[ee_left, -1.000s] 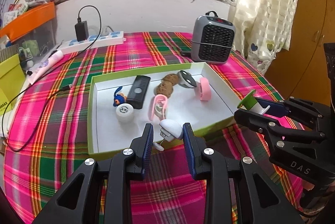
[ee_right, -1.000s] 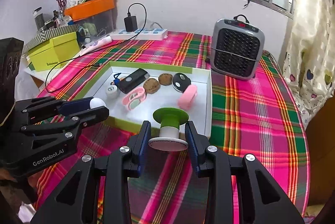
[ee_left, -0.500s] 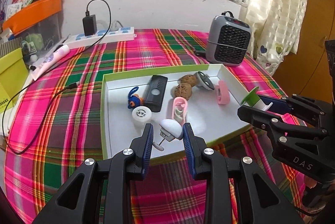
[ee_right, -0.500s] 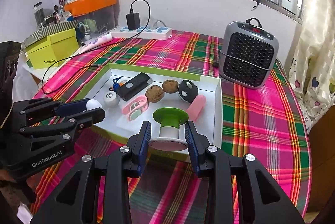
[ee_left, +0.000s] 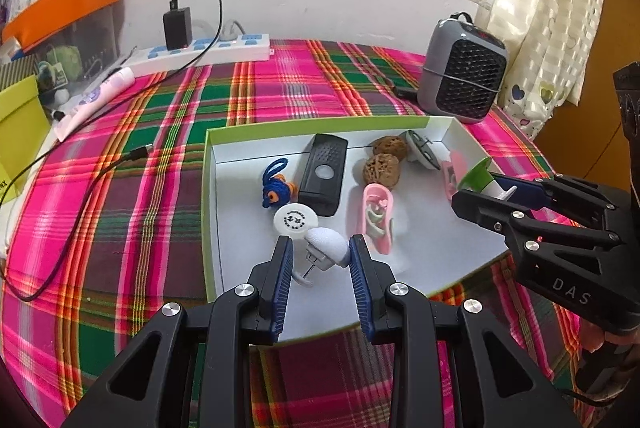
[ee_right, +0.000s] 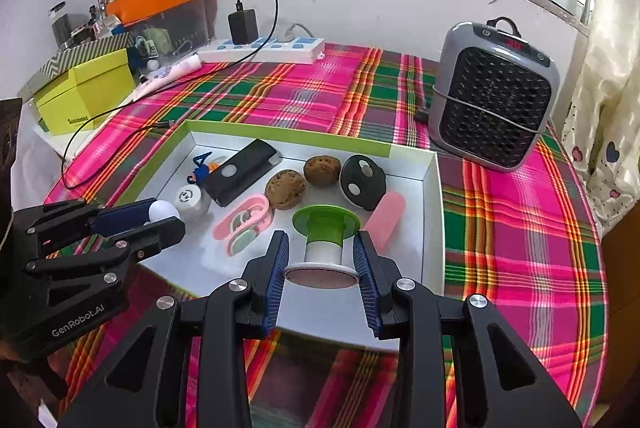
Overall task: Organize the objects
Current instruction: 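Carry the suction toy with the right tool while the left tool carries the knob into the box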
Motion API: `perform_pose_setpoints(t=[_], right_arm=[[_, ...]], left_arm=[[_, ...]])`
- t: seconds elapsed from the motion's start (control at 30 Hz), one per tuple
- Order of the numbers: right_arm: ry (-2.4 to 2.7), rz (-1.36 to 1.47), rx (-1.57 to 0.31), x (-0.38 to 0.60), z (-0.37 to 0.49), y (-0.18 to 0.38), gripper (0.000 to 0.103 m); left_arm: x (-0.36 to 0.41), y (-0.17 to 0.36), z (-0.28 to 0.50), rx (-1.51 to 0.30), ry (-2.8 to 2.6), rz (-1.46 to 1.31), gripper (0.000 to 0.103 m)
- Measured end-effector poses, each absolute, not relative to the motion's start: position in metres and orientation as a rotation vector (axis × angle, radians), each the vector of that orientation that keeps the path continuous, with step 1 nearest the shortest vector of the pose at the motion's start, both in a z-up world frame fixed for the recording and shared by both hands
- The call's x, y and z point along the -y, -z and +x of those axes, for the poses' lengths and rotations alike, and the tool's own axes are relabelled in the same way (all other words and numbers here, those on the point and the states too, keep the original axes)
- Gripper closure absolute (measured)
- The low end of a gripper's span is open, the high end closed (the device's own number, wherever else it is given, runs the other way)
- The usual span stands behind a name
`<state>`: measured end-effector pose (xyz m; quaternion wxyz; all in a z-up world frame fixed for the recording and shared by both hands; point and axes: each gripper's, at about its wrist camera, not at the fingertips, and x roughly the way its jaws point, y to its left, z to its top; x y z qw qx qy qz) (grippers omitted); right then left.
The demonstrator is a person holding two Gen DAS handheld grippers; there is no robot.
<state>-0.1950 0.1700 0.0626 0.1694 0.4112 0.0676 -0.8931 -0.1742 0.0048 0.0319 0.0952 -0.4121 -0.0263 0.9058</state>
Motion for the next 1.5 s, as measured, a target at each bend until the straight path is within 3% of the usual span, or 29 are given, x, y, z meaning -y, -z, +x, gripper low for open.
perform_pose_setpoints(t=[1.5], right_arm=[[2.526,1.27,-0.232,-0.164,-0.214,-0.035,0.067]], left_arm=[[-0.007,-0.02,-0.19,0.025,-2.685,-1.26,0.075]])
